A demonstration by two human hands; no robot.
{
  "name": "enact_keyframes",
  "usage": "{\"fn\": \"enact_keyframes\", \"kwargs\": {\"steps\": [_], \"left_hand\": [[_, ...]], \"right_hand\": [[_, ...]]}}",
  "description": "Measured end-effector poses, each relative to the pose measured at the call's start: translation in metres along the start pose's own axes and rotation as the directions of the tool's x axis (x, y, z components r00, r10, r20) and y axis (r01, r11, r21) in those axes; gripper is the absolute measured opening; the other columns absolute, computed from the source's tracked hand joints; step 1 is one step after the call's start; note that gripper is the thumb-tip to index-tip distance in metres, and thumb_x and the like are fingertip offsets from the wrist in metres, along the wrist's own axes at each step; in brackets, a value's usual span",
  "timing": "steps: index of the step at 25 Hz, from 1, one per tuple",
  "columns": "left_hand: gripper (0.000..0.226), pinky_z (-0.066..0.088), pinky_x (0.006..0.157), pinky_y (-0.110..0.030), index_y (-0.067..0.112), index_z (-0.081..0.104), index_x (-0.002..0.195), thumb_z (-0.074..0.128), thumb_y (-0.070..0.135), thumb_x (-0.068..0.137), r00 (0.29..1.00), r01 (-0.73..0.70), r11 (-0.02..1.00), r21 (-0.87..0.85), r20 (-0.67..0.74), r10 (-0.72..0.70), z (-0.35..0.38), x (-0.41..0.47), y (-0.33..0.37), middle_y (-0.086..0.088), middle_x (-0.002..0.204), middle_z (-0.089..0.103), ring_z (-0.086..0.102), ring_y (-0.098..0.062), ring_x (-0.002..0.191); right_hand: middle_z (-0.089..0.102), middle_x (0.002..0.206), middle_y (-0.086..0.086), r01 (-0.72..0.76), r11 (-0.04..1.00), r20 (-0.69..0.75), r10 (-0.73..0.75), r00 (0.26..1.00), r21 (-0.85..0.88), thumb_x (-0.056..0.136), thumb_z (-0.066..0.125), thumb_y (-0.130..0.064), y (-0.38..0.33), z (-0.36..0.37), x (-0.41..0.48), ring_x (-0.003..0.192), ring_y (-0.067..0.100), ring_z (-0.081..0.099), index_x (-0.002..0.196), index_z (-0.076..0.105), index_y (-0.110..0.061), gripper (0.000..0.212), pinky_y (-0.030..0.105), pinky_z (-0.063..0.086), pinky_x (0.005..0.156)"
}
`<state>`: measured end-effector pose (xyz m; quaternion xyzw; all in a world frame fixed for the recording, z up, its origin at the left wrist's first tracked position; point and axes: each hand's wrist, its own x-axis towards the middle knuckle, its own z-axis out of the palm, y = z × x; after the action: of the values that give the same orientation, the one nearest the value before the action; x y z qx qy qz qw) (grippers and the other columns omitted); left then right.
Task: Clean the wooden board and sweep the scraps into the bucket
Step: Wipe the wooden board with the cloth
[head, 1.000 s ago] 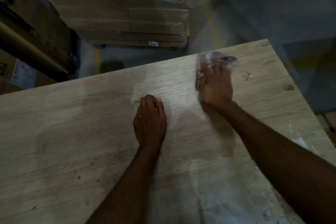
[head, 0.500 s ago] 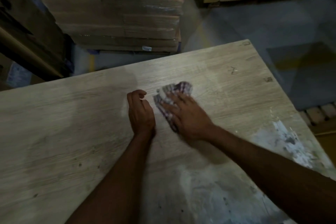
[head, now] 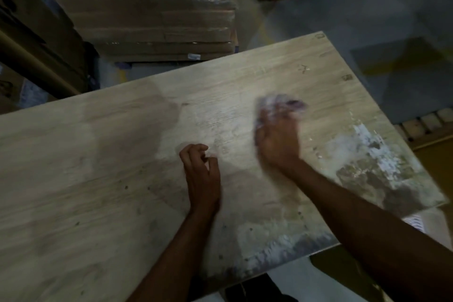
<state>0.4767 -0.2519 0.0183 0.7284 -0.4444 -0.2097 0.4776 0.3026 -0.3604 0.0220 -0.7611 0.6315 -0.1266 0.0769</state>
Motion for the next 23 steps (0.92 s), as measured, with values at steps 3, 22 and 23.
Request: {"fn": "enact_keyframes", "kwargs": {"steps": [3, 22, 23], "left_hand": [[0.019, 0.046, 0.084, -0.018, 0.008, 0.057, 0.1, 0.059, -0.003, 0.085, 0.994, 0.104, 0.982, -0.158, -0.02, -0.108, -0.004, 0.006, 0.003, -0.006, 0.116, 0.043, 0.055, -0.002, 0.089], [0.008, 0.044, 0.08, -0.03, 0.025, 0.056, 0.093, 0.054, 0.031, 0.098, 0.994, 0.001, 0.995, 0.101, 0.106, -0.012, -0.043, -0.083, -0.01, 0.01, 0.098, 0.048, 0.051, -0.009, 0.088], [0.008, 0.045, 0.083, -0.033, 0.024, 0.056, 0.097, 0.054, 0.032, 0.098, 0.994, -0.011, 0.994, 0.11, 0.113, -0.001, -0.042, -0.084, -0.011, 0.009, 0.1, 0.049, 0.052, -0.01, 0.091]], "right_hand": [[0.037, 0.163, 0.014, 0.626, 0.779, 0.199, -0.617, 0.761, 0.022, 0.103, 0.034, -0.04, -0.02, 0.016, -0.047, 0.153, 0.035, 0.028, 0.158, 0.036, -0.025, 0.056, 0.049, 0.015, 0.128], [0.022, 0.169, 0.015, -0.024, 0.999, 0.086, 0.023, 0.996, 0.022, 0.105, 0.026, -0.038, 0.003, -0.018, -0.144, 0.156, 0.037, 0.018, 0.161, 0.024, -0.028, 0.057, 0.055, 0.023, 0.124], [0.023, 0.168, 0.016, -0.059, 0.998, 0.063, 0.059, 0.996, 0.013, 0.105, 0.024, -0.038, -0.004, -0.014, -0.146, 0.155, 0.038, 0.02, 0.161, 0.026, -0.026, 0.057, 0.054, 0.022, 0.124]]}}
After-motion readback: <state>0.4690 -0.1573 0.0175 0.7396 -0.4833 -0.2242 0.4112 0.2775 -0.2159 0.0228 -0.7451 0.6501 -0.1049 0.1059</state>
